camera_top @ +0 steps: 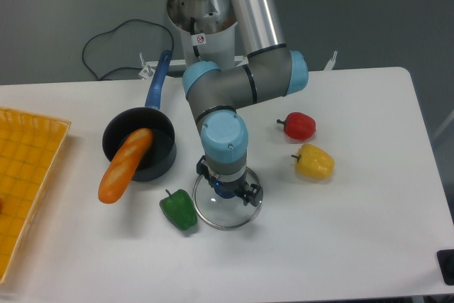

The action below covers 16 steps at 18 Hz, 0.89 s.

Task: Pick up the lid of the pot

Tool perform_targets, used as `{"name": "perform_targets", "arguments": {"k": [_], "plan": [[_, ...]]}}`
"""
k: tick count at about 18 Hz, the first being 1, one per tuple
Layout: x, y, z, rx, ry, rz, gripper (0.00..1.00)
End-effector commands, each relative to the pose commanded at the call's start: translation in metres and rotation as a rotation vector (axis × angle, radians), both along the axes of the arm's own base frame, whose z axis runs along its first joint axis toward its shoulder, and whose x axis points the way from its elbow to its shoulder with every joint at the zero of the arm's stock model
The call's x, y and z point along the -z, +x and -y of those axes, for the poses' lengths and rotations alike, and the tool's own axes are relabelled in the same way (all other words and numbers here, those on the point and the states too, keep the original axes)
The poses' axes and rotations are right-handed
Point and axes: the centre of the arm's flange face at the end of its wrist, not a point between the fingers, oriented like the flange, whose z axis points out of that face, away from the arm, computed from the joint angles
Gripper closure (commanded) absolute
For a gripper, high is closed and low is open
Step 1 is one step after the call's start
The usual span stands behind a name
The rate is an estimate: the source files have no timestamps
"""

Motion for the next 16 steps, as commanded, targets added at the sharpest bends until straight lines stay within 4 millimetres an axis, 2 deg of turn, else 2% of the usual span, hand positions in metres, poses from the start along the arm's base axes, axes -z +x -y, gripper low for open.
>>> {"name": "perform_targets", "arguments": {"k": [16], "plan": [[0.0089, 0.0071, 0.0048, -0.007, -0.007, 0.029, 0.00]]}}
